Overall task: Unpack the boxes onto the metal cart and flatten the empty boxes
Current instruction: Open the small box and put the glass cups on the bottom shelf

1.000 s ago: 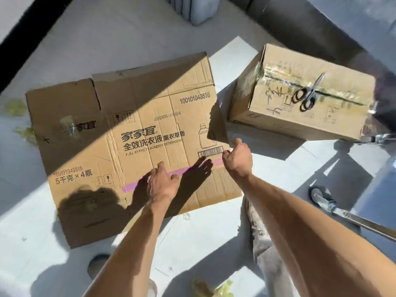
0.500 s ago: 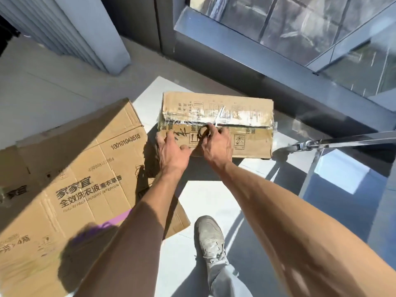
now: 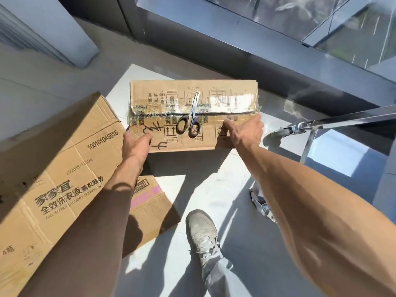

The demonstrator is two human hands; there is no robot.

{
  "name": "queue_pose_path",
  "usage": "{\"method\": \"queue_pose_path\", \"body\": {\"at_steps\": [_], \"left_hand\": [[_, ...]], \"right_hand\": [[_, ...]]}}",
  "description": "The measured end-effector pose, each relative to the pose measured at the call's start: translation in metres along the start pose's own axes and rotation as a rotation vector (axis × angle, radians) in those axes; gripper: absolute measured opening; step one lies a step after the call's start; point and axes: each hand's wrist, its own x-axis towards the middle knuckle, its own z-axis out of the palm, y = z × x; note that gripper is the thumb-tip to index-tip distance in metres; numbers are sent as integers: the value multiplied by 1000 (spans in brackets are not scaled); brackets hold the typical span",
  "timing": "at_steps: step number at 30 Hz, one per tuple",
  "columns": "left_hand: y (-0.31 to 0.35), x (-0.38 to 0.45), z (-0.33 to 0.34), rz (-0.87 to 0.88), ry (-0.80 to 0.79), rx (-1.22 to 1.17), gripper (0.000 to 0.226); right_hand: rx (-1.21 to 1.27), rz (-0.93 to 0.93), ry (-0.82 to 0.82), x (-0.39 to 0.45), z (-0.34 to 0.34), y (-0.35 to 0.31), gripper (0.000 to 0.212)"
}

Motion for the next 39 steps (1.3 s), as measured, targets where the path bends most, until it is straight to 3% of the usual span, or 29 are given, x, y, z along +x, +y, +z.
{"method": "queue_pose_path", "body": {"at_steps": [2, 7, 14, 20, 29, 34, 39], "left_hand": [[-2, -6, 4, -2, 29, 22, 75], [-16, -12, -3, -31, 58, 62, 66], [-48, -37, -21, 34, -61, 167, 55], [-79, -74, -15, 165, -150, 361, 60], [-145, -97, -37, 220, -153, 364, 49], [-156, -102, -53, 193, -170, 413, 55], [-141, -107, -54, 287, -221, 605, 65]], "right_hand": [[-31, 32, -2, -1, -1, 4, 102], [-63, 155, -2, -22, 0, 28, 99], [-2, 376, -10, -83, 4, 107, 103], [92, 547, -19, -134, 11, 194, 102], [127, 535, 57, -194, 33, 246, 99], [125, 555, 0, -226, 33, 260, 99], [167, 672, -114, -254, 38, 284, 98]]}}
